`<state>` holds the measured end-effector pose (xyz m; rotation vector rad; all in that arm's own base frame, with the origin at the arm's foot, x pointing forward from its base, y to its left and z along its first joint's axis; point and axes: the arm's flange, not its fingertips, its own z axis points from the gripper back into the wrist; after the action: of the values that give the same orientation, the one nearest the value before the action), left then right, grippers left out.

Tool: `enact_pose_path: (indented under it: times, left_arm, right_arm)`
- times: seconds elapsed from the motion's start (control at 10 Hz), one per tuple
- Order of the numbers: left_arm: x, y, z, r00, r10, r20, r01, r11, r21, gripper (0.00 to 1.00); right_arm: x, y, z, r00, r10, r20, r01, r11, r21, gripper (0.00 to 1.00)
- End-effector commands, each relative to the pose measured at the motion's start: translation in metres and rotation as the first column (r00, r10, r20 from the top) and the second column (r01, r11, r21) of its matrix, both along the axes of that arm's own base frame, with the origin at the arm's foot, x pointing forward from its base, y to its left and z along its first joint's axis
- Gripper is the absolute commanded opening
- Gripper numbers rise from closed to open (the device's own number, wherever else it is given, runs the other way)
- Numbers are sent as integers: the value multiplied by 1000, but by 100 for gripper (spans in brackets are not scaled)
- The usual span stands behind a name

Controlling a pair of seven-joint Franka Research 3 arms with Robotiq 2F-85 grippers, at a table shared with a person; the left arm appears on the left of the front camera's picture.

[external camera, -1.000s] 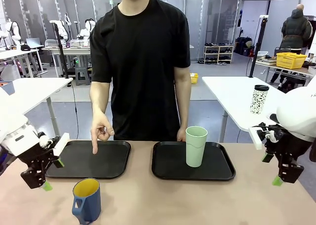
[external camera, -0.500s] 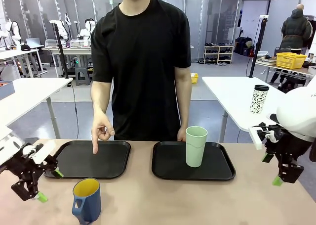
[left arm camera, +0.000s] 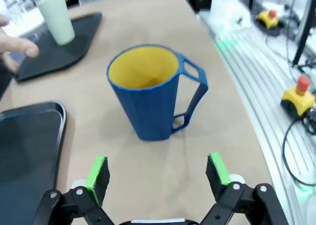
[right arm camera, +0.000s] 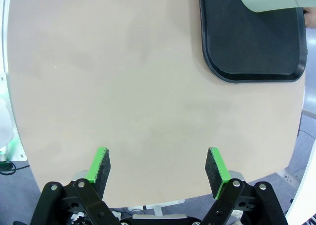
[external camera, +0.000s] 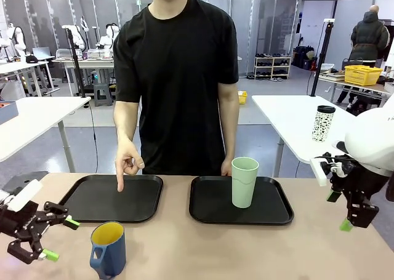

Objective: Sort and store the cups by type.
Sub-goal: Pick up the Handle plastic cup and place it into the empty Flat Tray.

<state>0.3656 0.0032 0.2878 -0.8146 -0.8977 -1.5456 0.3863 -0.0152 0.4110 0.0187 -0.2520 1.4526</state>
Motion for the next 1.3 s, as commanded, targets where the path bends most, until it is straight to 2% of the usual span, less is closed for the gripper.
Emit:
enact_pose_path:
  times: [0.0,0.4,0.6,0.7,1.1,1.2]
  left_arm:
    - [-3,4,-23,1000,17,-6,-18,991,-132,100]
    - [-7,5,-40,998,56,-13,-58,965,-257,100]
    - [-9,1,-42,999,40,-3,-40,964,-264,100]
    - [-3,0,5,997,57,-59,-68,974,-215,100]
    - [-3,-1,5,996,58,-65,-71,973,-221,100]
    - [8,-11,-1,994,56,-91,-72,981,-179,100]
  right_arm:
    - [-1,2,0,1000,-24,2,24,1000,-11,97]
    - [-1,2,0,1000,-24,2,24,1000,-11,97]
    - [-1,2,0,1000,-24,2,24,1000,-11,97]
    - [-1,2,0,1000,-24,2,24,1000,-11,97]
    - [-1,2,0,1000,-24,2,24,1000,-11,97]
    - [-1,2,0,1000,-24,2,24,1000,-11,97]
